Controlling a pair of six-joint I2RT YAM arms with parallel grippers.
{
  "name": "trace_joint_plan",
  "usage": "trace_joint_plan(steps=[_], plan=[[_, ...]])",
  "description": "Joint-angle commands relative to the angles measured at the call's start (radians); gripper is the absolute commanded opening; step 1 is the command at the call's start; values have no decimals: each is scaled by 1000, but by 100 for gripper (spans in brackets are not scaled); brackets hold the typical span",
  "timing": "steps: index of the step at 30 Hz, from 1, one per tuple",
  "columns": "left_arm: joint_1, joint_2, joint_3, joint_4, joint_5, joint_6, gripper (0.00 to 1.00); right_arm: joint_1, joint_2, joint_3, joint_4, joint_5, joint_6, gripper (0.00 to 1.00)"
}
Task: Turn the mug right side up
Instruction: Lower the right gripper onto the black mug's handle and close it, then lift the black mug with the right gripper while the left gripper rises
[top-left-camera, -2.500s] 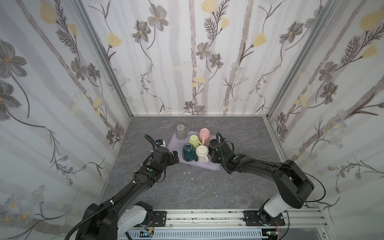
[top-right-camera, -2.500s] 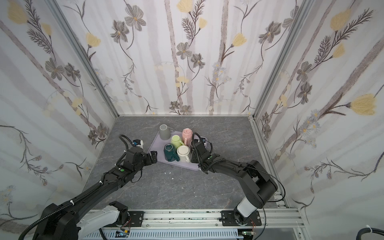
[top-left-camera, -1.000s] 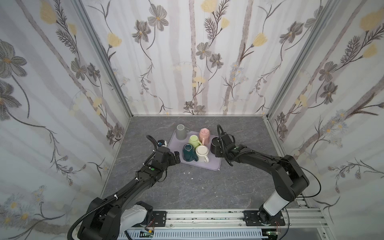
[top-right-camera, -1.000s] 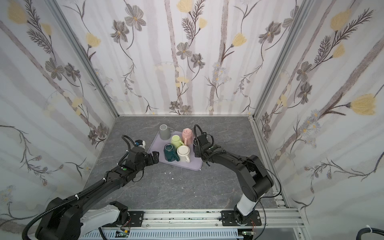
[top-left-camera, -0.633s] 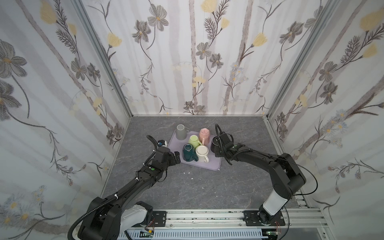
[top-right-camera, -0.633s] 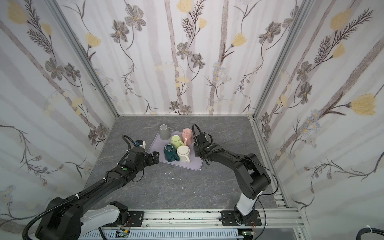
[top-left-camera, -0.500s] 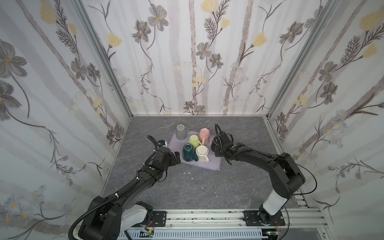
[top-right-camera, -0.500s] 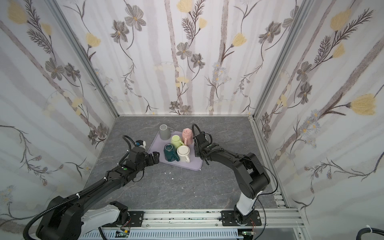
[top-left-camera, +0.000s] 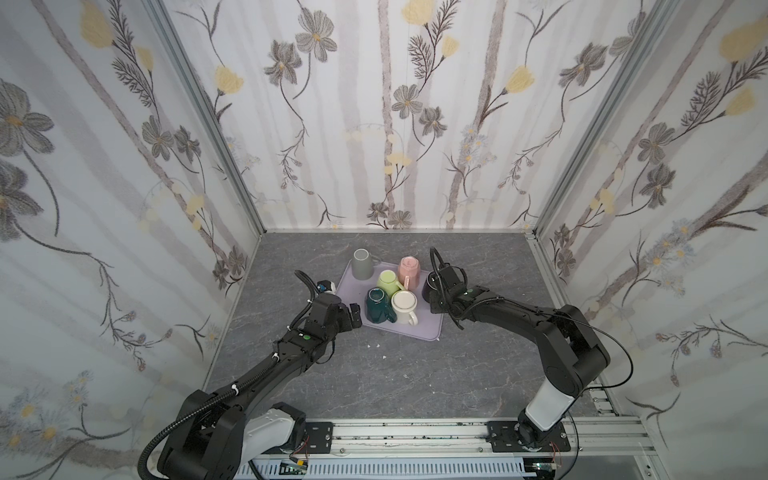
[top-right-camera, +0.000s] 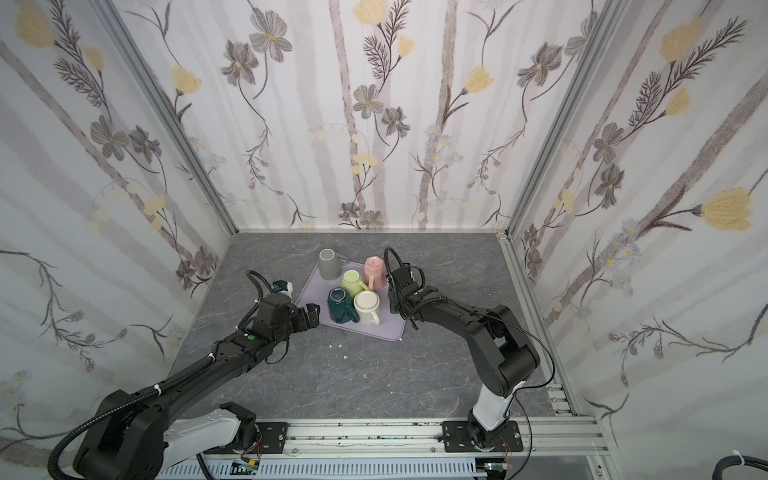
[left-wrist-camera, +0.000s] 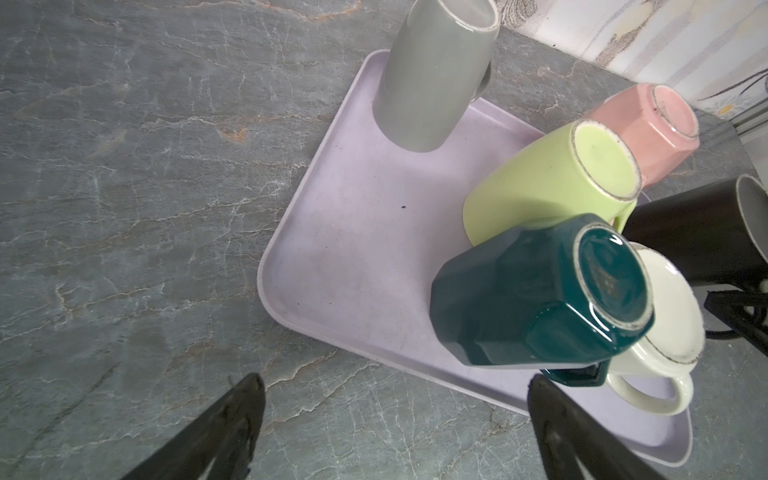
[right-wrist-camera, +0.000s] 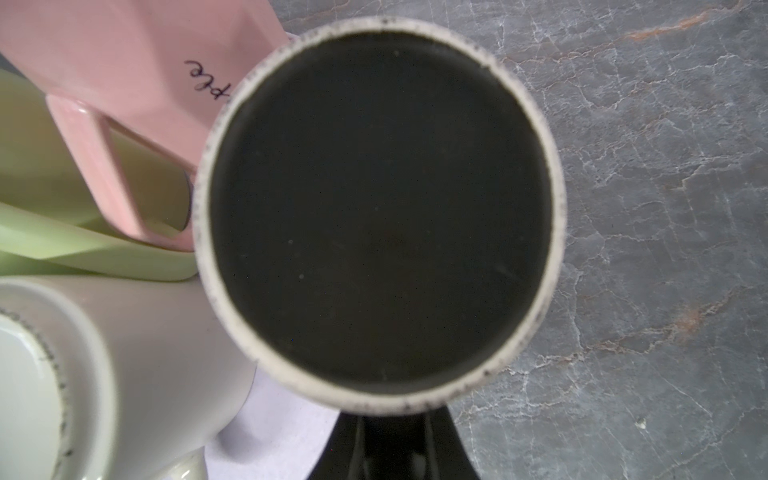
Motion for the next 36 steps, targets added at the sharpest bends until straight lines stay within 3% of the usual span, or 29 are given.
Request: trace_joint_plan(steps=[1,16,36], plan=[[1,-4,0,24,5,-11,100,-5,-18,-14,-8,4,1,0],[-1,-5,-1,59,70,-31,100,-14,-107,-147,213,-202,20,0],[-88,72,90,78,113,-51,100,-33,-228,-213,334,-281,53,0]])
